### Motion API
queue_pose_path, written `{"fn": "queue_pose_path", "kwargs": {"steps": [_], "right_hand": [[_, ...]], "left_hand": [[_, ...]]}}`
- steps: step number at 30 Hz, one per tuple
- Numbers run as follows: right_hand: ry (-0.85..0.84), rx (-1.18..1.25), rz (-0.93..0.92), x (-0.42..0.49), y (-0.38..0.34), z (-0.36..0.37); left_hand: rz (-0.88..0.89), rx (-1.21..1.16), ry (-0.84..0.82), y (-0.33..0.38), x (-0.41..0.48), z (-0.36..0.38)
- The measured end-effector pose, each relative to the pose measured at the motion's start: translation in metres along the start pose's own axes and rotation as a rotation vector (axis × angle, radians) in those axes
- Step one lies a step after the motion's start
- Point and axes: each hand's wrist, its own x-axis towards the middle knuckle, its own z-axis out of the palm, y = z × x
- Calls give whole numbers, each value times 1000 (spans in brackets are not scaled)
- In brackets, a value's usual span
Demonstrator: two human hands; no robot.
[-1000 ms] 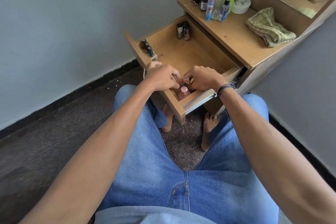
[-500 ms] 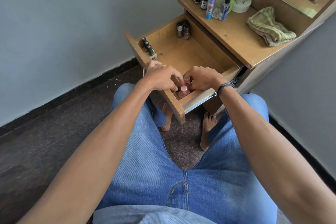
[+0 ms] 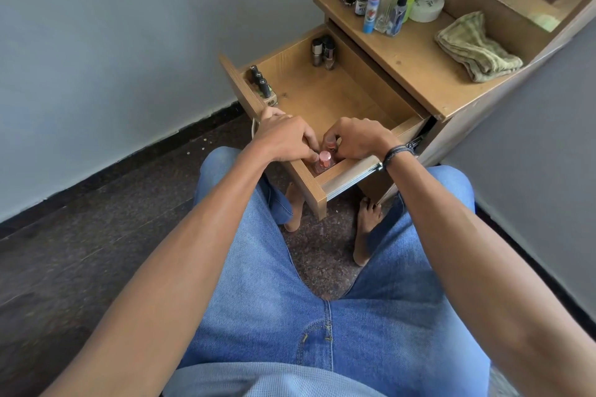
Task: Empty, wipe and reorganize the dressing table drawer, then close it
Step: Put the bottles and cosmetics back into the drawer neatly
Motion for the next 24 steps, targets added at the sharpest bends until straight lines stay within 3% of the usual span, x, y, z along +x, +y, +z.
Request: {"fn": "queue_pose_path", "kwargs": {"steps": [8,24], "right_hand": [[8,-7,-8,0,2,1],[-101,86,-63,-1,5,-11]], "left_hand": [[19,-55,-89,0,-4,-9],[-3,121,-215,8,-3,-10]]}}
